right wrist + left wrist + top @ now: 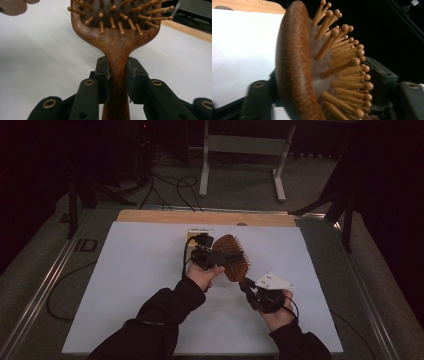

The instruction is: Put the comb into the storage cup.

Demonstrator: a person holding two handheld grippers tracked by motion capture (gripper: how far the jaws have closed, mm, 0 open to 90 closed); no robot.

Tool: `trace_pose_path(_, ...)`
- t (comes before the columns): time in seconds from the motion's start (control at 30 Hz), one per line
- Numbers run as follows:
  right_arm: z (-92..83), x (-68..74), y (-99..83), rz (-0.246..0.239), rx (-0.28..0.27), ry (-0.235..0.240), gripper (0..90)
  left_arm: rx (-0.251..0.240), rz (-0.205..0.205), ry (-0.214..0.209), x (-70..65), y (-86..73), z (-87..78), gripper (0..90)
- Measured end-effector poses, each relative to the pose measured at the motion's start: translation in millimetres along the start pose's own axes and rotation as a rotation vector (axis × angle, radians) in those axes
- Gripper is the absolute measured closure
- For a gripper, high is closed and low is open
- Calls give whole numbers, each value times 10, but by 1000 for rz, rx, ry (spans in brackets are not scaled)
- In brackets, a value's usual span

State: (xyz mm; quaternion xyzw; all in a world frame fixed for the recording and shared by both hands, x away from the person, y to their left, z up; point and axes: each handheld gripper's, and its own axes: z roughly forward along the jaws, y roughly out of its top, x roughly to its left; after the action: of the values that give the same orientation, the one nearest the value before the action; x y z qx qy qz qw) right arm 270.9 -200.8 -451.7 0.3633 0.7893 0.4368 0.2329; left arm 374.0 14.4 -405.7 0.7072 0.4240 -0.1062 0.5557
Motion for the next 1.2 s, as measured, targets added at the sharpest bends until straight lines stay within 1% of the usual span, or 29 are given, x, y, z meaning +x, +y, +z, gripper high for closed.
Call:
trace_pose_path(0.1, -4, -6, -1, 1, 1, -3, 735, -7, -12, -15, 13, -1, 1, 405)
trace_pose_path(0.2, -4, -6, -2, 0, 1, -3, 735, -1, -9, -19, 13, 1, 0, 423)
trace_pose_path(0.23, -4, -9, -7, -4, 4, -1, 735, 6, -11, -37, 21, 10, -8, 433)
trace_pose_path(0.27, -4, -9, -7, -4, 4, -1, 735, 6, -11, -37, 21, 10, -8, 450)
trace_pose_path(0.3, -4, -11, -12, -8, 3, -1, 734, 9, -21, -53, 32, 15, -17, 458)
trace_pose_path(0.33, -4, -11, -12, -8, 3, -1, 734, 9, -21, -53, 32, 15, -17, 463)
trace_pose_path(0.37, -2, -3, -9, -2, 4, -1, 734, 1, -27, -63, 28, 14, -27, 474)
trace_pose_path(0.47, 0, -4, -8, -8, 4, 0, 734, -5, -17, -66, 9, 13, -35, 497)
trace_pose_path(0.5, -5, 1, -7, -8, -3, -3, 734, -8, -11, -76, -2, 18, -42, 502)
trace_pose_path(0.73, -22, -4, -3, -13, -17, -1, 732, -8, 4, -87, -24, 41, -61, 521)
trace_pose_path(0.8, -27, -3, 1, -11, -27, -3, 729, -9, -1, -91, -25, 53, -70, 524)
trace_pose_path(0.83, -34, -7, 0, -12, -44, -1, 722, -15, -7, -94, -28, 63, -79, 523)
trace_pose_path(0.87, -34, -7, 0, -12, -44, -1, 722, -15, -7, -94, -28, 63, -79, 524)
trace_pose_path(0.9, -42, -20, -1, -4, -58, 5, 684, -15, 6, -89, -40, 73, -87, 523)
trace_pose_path(0.93, -42, -20, -1, -4, -58, 5, 684, -15, 6, -89, -40, 73, -87, 523)
trace_pose_path(0.97, -41, -31, 2, 8, -66, 19, 611, -18, 13, -91, -48, 83, -98, 523)
trace_pose_path(1.0, -41, -31, 2, 8, -66, 19, 611, -18, 13, -91, -48, 83, -98, 523)
trace_pose_path(1.03, -40, -35, -4, 7, -69, 17, 569, -17, 33, -81, -68, 95, -112, 523)
trace_pose_path(1.07, -40, -35, -4, 7, -69, 17, 569, -17, 33, -81, -68, 95, -112, 523)
trace_pose_path(1.1, -30, -31, -6, 9, -61, 16, 539, -17, 51, -62, -91, 107, -128, 523)
trace_pose_path(1.13, -30, -31, -6, 9, -61, 16, 539, -17, 51, -62, -91, 107, -128, 523)
trace_pose_path(1.17, -22, -34, -9, 17, -53, 17, 497, -17, 76, -47, -108, 117, -145, 522)
trace_pose_path(1.2, -22, -34, -9, 17, -53, 17, 497, -17, 76, -47, -108, 117, -145, 523)
